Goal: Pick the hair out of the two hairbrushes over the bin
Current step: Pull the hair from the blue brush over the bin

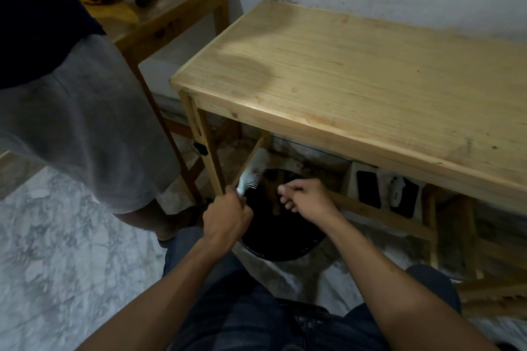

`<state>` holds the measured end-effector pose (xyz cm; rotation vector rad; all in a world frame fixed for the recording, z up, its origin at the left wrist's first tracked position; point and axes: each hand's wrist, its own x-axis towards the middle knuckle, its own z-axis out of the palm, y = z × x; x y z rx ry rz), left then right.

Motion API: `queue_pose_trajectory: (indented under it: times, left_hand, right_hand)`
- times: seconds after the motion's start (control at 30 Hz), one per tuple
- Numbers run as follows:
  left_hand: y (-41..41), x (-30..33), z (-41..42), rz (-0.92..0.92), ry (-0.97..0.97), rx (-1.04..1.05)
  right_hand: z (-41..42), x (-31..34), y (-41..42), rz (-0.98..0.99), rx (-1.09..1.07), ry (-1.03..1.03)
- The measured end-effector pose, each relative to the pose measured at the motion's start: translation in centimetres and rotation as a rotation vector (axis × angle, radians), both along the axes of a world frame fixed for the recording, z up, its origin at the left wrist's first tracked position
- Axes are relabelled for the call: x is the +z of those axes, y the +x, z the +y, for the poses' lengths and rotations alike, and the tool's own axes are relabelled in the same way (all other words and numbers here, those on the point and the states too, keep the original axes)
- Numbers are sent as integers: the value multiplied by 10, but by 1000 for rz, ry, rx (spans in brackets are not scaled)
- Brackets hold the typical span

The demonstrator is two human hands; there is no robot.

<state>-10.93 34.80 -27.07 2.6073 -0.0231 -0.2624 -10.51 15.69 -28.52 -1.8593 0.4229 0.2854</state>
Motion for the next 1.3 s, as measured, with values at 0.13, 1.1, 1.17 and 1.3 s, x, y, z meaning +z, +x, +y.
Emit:
queue_pose_trajectory:
  times: [0.13, 1.1, 1.17, 1.3]
  left_hand:
    - [10, -3, 20, 18, -31, 77]
    - [3, -15, 13, -67, -27, -29]
    - [2, -15, 9, -83, -33, -49]
    - [-1, -13, 3, -152, -9, -120]
  right_hand:
    - [-17, 2, -4, 18, -24, -45]
    - [-19, 3, 2, -26, -193, -20]
    - [-15, 2, 3, 2, -174, -31]
    - [-1, 8, 4, -18, -169, 97]
